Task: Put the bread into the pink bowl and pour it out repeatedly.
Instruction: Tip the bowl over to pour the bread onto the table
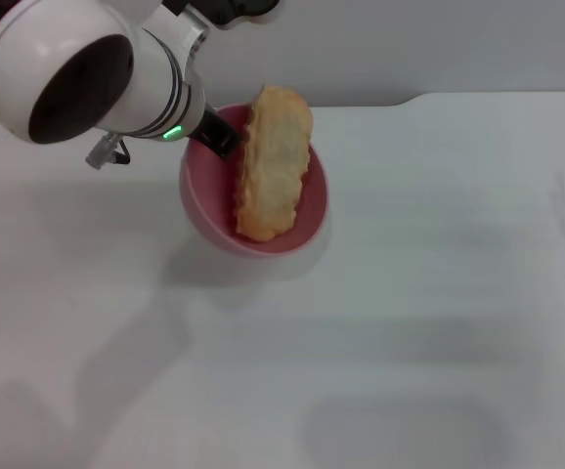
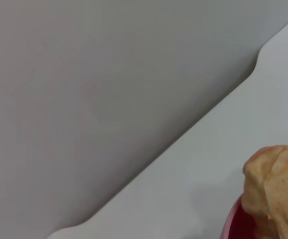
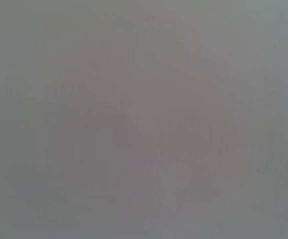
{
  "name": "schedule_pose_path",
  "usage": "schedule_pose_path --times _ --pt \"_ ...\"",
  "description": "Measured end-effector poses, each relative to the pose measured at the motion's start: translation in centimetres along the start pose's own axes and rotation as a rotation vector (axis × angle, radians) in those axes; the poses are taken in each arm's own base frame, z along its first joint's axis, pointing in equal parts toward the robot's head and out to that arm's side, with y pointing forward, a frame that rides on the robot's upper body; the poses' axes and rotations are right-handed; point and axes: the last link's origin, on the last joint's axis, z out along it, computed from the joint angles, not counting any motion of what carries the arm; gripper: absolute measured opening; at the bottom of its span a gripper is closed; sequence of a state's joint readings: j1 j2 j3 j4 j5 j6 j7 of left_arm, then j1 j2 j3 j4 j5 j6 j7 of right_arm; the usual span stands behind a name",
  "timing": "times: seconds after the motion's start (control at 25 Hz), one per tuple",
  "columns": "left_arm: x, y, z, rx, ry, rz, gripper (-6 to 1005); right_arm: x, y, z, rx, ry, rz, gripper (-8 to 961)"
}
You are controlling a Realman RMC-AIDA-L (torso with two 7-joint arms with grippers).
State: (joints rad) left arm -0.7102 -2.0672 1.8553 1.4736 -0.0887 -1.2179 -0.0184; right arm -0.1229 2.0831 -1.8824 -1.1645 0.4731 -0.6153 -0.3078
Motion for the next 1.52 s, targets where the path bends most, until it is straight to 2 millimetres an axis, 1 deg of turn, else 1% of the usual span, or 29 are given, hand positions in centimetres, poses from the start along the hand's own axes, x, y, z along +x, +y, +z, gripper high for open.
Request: schedule_pose_path --times 0.16,0.56,0.92,1.24,1.4,1.52 --pt "0.1 0.0 -0.4 0.027 0.000 0.033 57 0.1 0.1 0.0 -0.006 0.004 0.001 667" --pt "0.0 0.6 -1.4 0.166 -0.048 0.197 57 0.1 0.5 0.1 -0.017 0.007 0.004 667" --pt "-0.4 1.2 -1.8 0.227 -0.086 0.271 58 0.2 0.7 0.0 -0.024 0.012 0.005 667" --pt "-0.5 1.7 -2.0 0.231 -0.087 0.289 58 0.3 0.8 0.0 -0.027 0.015 0.006 667" --pt "-0.5 2.3 -2.1 0.239 -0.083 0.325 58 0.3 0.8 0.0 -0.027 0.016 0.006 667" --pt "-0.5 3.7 -2.2 0.264 -0.064 0.405 58 0.3 0.8 0.0 -0.028 0.016 0.007 667"
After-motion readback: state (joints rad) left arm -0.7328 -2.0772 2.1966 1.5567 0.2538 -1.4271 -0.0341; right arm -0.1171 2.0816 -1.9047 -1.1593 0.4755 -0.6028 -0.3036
